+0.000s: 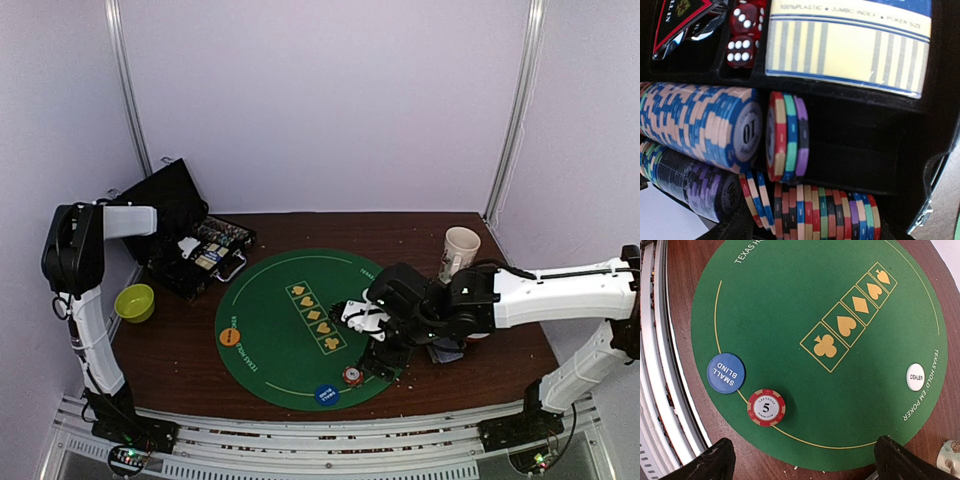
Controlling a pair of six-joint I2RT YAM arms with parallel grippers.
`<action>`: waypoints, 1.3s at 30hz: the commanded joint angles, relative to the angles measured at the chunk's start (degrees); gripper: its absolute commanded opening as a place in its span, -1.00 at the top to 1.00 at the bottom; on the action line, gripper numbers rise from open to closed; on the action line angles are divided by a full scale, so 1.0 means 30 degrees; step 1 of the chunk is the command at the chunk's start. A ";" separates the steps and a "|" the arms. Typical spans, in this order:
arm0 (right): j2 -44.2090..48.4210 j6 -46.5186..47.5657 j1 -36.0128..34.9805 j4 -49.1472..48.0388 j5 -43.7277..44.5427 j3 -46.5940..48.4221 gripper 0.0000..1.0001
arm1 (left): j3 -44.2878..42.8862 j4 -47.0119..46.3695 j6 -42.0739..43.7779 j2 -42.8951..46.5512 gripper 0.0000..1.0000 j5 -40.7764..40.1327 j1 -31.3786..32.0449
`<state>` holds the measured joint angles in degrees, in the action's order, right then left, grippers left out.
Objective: Distribute texas hold em gaming equipment
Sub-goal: Pick up the pile of poker chips from the chip case.
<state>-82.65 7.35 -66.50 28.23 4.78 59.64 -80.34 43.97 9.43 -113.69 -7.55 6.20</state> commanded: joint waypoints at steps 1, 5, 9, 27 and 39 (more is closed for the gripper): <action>-0.0222 0.0011 0.0048 0.0426 0.0025 0.0404 -1.00 | 0.0180 -0.0938 -0.0166 -0.0573 -0.46 -0.0160 0.0095; -0.0303 -0.0014 0.0055 0.0500 -0.0046 0.0507 -1.00 | 0.0335 -0.1154 -0.0308 -0.0092 -0.37 -0.1025 0.0102; -0.0438 -0.0009 0.0048 0.0554 0.0018 0.0536 -1.00 | 0.0674 -0.1850 -0.0144 0.0456 -0.21 -0.0553 -0.0101; -0.0265 -0.0078 0.0070 0.0582 -0.0070 0.0658 -1.00 | 0.0221 -0.1366 -0.0145 -0.0447 1.00 0.2461 -0.0661; 0.0117 0.0232 0.0068 0.0287 0.0187 0.1283 -1.00 | 0.0880 -0.1864 -0.1755 0.5008 1.00 0.2928 -0.0654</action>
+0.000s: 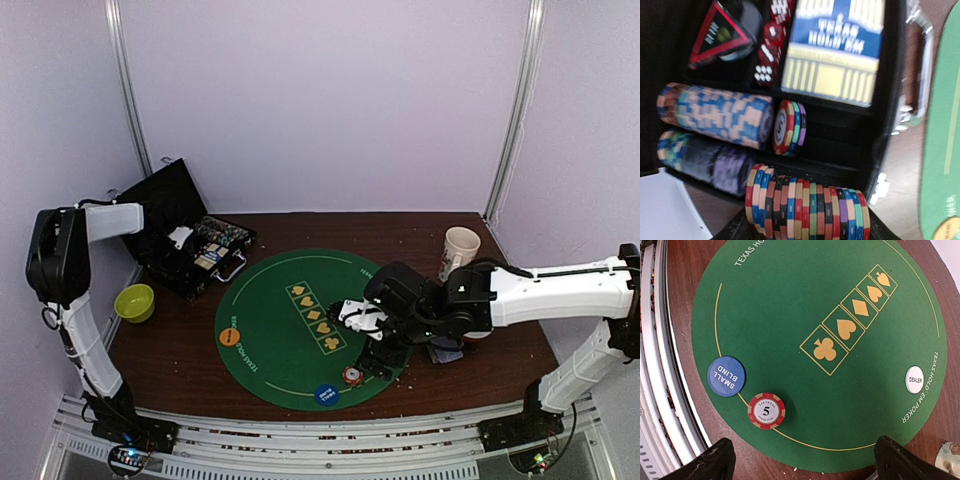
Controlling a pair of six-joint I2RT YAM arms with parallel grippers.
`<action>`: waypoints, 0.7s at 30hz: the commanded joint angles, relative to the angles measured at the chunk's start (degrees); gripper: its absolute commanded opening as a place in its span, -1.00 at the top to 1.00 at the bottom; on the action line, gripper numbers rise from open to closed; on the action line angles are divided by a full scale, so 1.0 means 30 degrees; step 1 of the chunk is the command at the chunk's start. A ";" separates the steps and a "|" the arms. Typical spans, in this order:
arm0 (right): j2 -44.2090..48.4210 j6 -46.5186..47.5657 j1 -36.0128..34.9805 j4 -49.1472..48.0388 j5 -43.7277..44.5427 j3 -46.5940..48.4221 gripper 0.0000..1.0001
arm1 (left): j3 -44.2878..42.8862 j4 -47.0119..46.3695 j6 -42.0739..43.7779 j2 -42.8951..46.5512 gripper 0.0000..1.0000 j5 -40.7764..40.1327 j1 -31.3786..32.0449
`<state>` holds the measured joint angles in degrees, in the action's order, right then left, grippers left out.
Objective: Distribute texas hold em gaming equipment
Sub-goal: Pick up the pile of poker chips from the chip case, then pass from the left arm to the right
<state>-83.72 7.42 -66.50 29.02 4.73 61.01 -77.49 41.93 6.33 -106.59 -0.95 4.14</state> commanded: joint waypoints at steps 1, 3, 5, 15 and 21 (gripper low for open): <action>0.0459 0.0220 0.0050 0.0073 0.0234 0.0929 -1.00 | 0.0092 -0.1176 -0.0841 0.3084 1.00 0.0672 0.0041; 0.0428 0.0230 0.0076 0.0175 0.0287 0.1127 -1.00 | 0.0290 -0.1028 -0.1232 0.4205 1.00 0.1098 0.0041; 0.0454 0.0191 0.0063 0.0200 0.0362 0.1403 -1.00 | 0.0605 -0.0997 -0.2144 0.5304 1.00 0.2646 0.0415; -0.0518 0.0119 0.0102 -0.0018 0.2136 0.4781 -1.00 | 0.8053 -1.2674 -1.4545 0.8888 1.00 1.3795 0.8368; -0.3257 0.1400 0.0262 -0.0937 0.0383 0.6503 -1.00 | 1.1317 -2.1142 -1.9715 0.6630 1.00 1.5798 0.8894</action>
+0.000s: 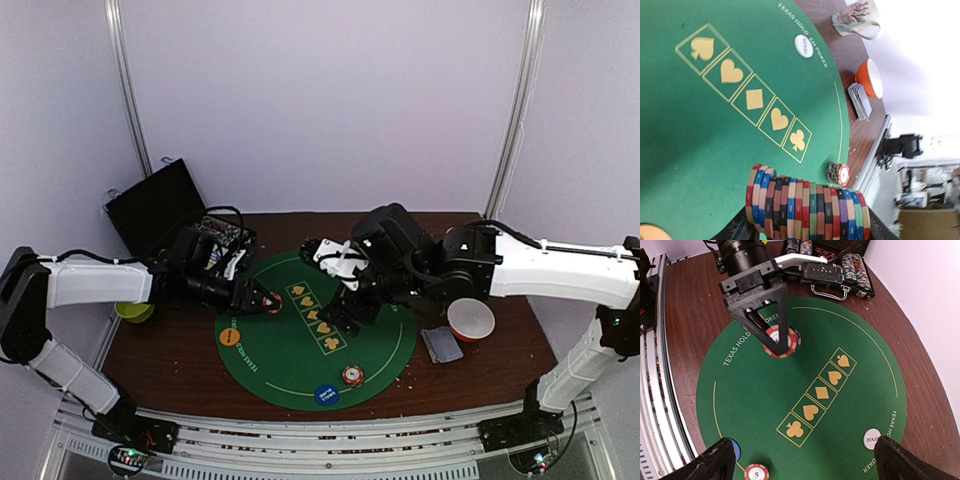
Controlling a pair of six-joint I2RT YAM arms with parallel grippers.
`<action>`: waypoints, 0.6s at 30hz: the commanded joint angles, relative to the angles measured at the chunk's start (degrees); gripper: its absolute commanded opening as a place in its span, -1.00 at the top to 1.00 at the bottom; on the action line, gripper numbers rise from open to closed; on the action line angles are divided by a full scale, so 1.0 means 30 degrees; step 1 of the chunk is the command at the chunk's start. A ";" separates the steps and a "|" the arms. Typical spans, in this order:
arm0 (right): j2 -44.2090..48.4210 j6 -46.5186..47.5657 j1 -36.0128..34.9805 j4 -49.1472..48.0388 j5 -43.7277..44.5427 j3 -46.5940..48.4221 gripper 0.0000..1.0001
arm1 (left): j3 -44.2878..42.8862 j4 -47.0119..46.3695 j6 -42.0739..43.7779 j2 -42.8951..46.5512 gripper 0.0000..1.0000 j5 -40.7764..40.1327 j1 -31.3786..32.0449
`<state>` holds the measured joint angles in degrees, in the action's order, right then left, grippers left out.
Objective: Distribute texas hold em gaming equipment
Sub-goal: Pass from the left arm to the right
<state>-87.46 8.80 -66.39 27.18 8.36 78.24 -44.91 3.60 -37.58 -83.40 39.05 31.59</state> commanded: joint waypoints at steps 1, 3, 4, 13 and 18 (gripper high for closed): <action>-0.2633 0.1221 0.0327 -0.0387 -0.1249 0.1040 -1.00 | 0.0834 -0.9407 -0.5812 -0.1801 1.00 0.2671 -0.0154; -0.3729 0.1829 0.0486 -0.0538 -0.2242 0.1596 -1.00 | 0.1595 -1.2007 -0.7518 -0.2687 1.00 0.3224 -0.0061; -0.4137 0.2233 0.0623 -0.0872 -0.2741 0.1704 -1.00 | 0.2043 -1.3291 -0.8538 -0.3042 1.00 0.3426 -0.0053; -0.8313 0.4669 0.2945 -0.3184 -0.7385 0.3638 -0.97 | 0.4926 -2.0528 -1.3490 -0.6303 1.00 0.3427 -0.0048; -1.0152 0.6300 0.3380 -0.3882 -0.9520 0.4195 -0.96 | 0.5590 -2.3276 -1.5072 -0.7924 1.00 0.3376 -0.0049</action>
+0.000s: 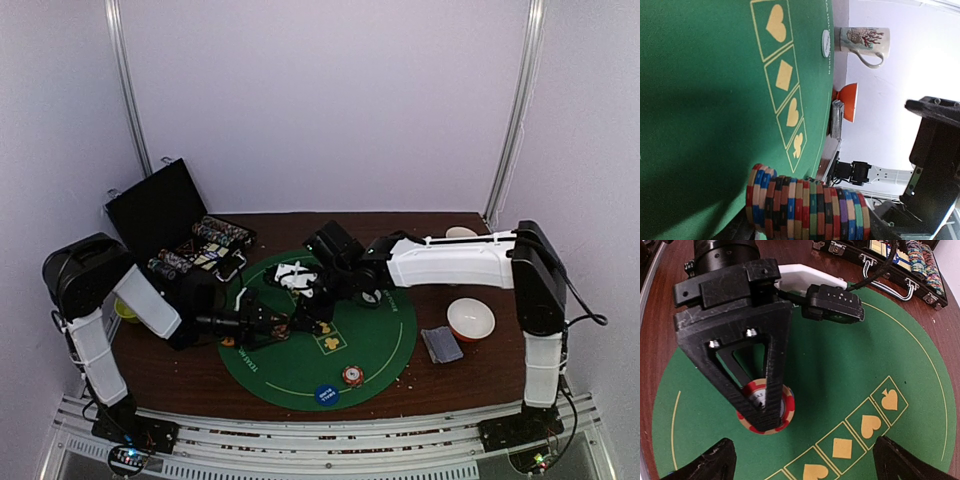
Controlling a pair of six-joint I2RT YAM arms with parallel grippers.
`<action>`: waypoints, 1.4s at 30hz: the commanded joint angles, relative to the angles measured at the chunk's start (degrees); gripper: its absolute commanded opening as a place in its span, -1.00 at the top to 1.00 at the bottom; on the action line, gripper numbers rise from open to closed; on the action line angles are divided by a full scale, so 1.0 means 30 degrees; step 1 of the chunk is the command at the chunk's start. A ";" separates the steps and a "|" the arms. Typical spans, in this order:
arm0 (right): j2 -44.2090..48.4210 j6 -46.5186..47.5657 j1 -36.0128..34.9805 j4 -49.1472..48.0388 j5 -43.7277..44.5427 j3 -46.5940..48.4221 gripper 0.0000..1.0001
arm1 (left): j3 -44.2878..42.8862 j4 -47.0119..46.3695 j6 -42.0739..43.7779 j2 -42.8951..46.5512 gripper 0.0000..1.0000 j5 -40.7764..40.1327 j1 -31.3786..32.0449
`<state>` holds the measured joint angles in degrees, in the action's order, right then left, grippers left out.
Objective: Distribute texas hold em gaming equipment
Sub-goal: Pass from the left arm to the right
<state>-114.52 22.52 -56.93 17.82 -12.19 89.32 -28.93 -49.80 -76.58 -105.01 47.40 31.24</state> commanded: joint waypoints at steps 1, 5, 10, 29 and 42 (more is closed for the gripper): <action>-0.1435 0.1985 0.0240 -0.0845 -0.3071 0.0602 -0.96 | 0.0329 -0.5975 -0.2395 -0.1011 1.00 0.0580 0.0062; -0.2703 0.2164 0.0409 -0.1084 -0.3697 0.1538 -0.96 | 0.0391 -0.7032 -0.2970 -0.1838 1.00 0.0593 0.0053; -0.4560 0.2761 0.0450 0.0278 -0.4110 0.3615 -0.86 | 0.0230 -0.7279 -0.3169 -0.2305 1.00 0.0671 0.0072; -0.5475 0.3090 0.0703 -0.0213 -0.2917 0.2770 -0.17 | 0.0455 -0.8595 -0.4079 -0.3307 1.00 0.0578 0.0043; -0.5856 0.3137 0.0694 -0.0197 -0.2716 0.2764 -0.13 | 0.0409 -0.8820 -0.4098 -0.3727 1.00 0.0490 0.0042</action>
<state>-130.67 31.77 -55.13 17.04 -20.80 98.17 -27.57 -69.97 -88.68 -115.74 47.70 31.24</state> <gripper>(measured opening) 0.593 0.597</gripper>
